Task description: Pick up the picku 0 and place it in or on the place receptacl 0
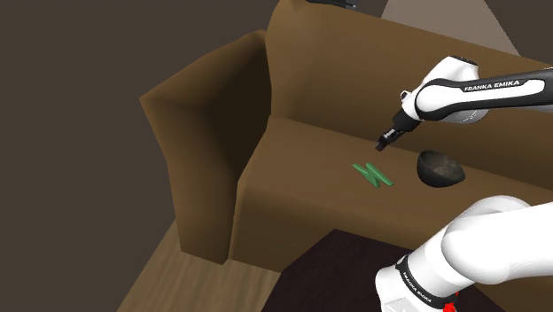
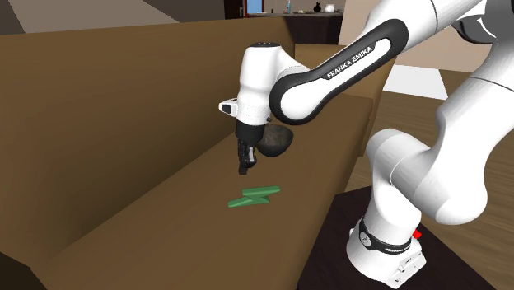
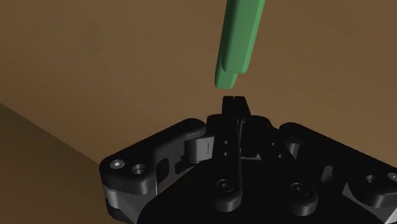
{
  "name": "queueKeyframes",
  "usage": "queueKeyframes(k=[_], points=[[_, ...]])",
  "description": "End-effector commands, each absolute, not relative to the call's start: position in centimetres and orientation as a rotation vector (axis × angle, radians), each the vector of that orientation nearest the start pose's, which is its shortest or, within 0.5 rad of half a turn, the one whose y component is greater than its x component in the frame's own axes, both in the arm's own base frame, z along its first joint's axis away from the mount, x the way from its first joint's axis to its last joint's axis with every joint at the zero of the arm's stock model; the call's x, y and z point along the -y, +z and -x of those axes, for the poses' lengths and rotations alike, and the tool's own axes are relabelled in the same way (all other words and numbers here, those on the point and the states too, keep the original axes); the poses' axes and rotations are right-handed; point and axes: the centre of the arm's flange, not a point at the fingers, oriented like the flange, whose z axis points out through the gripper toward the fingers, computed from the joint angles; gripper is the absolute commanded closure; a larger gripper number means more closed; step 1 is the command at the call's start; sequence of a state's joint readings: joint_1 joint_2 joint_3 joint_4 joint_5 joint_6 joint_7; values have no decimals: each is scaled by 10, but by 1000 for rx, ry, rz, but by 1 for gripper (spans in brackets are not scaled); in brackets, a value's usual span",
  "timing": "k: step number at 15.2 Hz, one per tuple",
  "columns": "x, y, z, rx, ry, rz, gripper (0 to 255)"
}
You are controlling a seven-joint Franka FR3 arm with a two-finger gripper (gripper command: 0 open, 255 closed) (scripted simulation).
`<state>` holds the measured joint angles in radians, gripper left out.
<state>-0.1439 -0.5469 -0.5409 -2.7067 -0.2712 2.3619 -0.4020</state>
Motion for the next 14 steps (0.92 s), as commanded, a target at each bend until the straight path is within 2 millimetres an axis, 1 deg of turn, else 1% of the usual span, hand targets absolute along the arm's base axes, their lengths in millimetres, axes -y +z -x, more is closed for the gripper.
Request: queueKeyframes(k=[1,3,4,10,14], points=[[237,386,-302,-88,-269,3148,255],[237,386,-302,-88,-269,3148,255],[237,386,-302,-88,-269,3148,0],[229,315,-300,-274,0,3142,0],[229,296,-300,-283,13,3140,0]])
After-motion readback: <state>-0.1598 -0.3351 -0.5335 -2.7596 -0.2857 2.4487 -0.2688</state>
